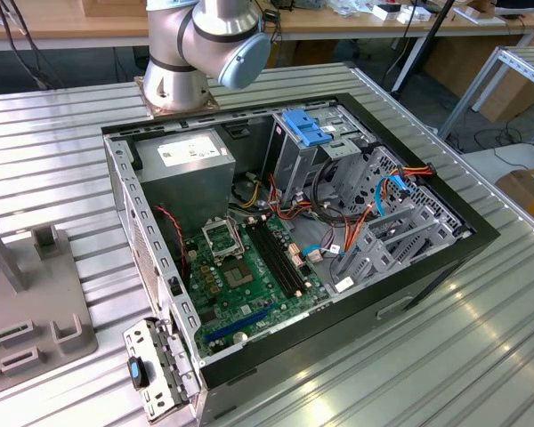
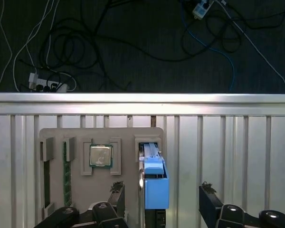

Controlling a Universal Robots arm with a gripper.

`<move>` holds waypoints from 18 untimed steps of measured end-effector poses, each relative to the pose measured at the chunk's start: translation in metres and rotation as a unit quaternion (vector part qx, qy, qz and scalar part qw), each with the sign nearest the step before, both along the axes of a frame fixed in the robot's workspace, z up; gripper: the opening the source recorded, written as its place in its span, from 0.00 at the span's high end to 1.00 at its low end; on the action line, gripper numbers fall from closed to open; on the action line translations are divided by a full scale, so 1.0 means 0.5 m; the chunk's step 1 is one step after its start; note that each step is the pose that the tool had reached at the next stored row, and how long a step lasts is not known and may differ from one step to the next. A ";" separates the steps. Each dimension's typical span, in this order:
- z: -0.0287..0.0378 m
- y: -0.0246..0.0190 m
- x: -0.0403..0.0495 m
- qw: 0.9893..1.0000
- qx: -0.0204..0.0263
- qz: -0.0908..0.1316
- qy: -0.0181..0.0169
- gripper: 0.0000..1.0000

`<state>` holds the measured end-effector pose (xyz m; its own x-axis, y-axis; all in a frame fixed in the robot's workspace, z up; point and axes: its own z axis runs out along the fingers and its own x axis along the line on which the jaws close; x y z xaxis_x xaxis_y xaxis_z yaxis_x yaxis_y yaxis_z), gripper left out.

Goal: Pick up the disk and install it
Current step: 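Pick up the disk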

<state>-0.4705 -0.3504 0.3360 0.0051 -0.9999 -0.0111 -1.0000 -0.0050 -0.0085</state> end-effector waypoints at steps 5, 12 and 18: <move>-0.021 -0.0001 0.000 1.000 0.000 0.000 0.000 0.28; -0.052 -0.0071 0.000 1.000 0.000 0.000 0.000 0.28; -0.057 -0.0073 0.005 1.000 0.000 0.001 0.000 0.28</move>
